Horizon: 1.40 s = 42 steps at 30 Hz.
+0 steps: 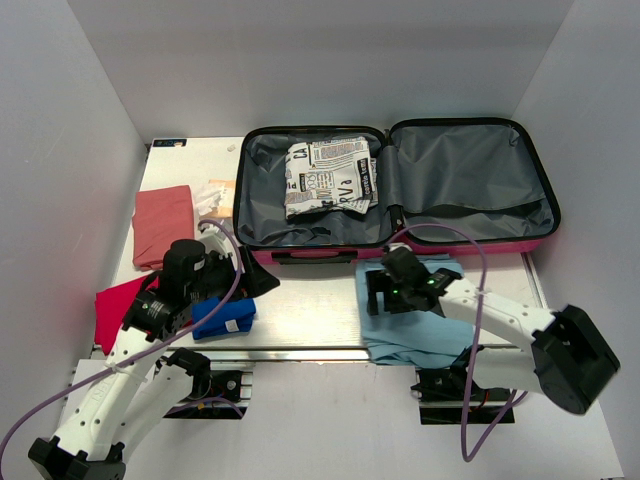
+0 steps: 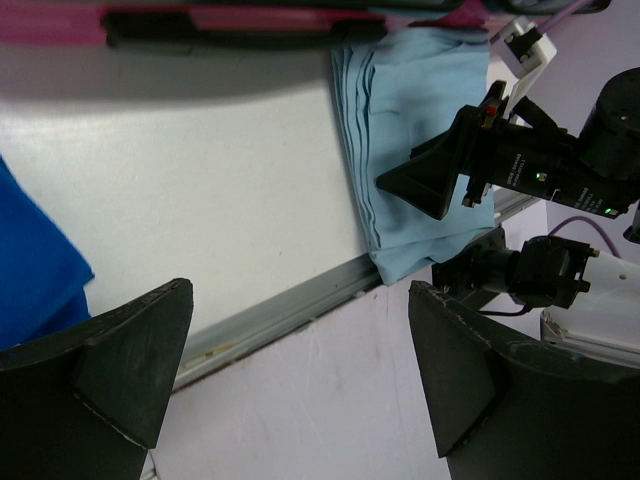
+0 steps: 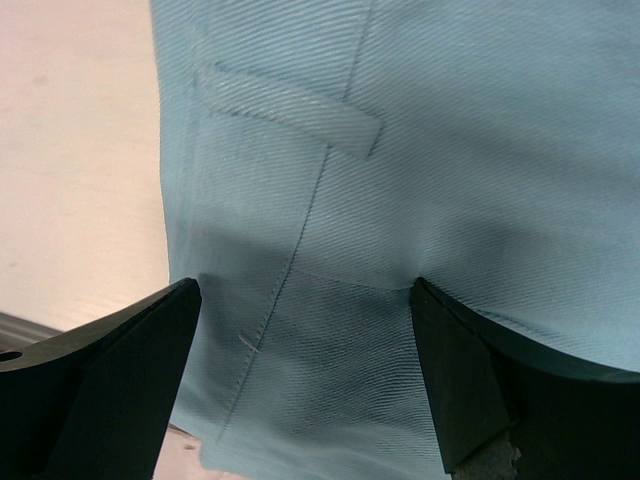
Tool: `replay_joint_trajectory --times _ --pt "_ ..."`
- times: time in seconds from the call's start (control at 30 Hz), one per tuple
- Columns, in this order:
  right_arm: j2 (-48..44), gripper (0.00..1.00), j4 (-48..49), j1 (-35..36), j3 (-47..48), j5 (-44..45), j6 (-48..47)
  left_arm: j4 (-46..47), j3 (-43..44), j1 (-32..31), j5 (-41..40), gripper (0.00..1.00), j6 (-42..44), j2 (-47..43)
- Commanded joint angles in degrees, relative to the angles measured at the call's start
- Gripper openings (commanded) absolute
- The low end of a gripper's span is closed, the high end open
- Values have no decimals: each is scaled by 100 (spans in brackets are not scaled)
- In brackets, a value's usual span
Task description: Pack the luggage
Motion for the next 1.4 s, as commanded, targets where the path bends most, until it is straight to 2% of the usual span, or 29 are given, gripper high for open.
replay_joint_trajectory --times 0.0,0.07,0.13,0.3,0.43,0.53,0.73,0.97,1.07,1.17,1.37 --pt "1032 89 1383 1052 -128 -1505 995 -419 -271 -18 -67 98 -187 -138" --pt "1384 89 1639 1633 398 -1427 1059 -446 -411 -18 -15 98 -196 -200" --pt "1991 89 1194 1933 1274 -1102 902 -420 -508 -18 -15 98 -187 -226" --pt "2564 89 1289 2198 1955 -1305 892 -306 -684 -18 -76 98 -134 -51" --pt "2091 89 796 2155 2132 -619 1014 -122 -894 -18 -138 98 -81 195" --pt "1450 89 226 2093 2141 84 1322 422 -1088 -18 308 98 -187 423" --pt "34 89 -1268 1768 1580 1077 2033 1811 -1510 -149 967 98 -512 1151" --pt "-1582 89 -2254 889 481 1517 2561 2787 -1537 -930 953 98 -732 2093" --pt "-1892 89 -1746 599 -98 1597 2211 3173 -1624 -1195 646 98 -706 2706" --pt "-1752 89 -1060 239 -530 1229 1894 3237 -1476 -1467 391 98 -644 3357" --pt "-1286 89 -260 -306 -926 561 1358 3253 -1343 -1854 -199 96 -696 3720"
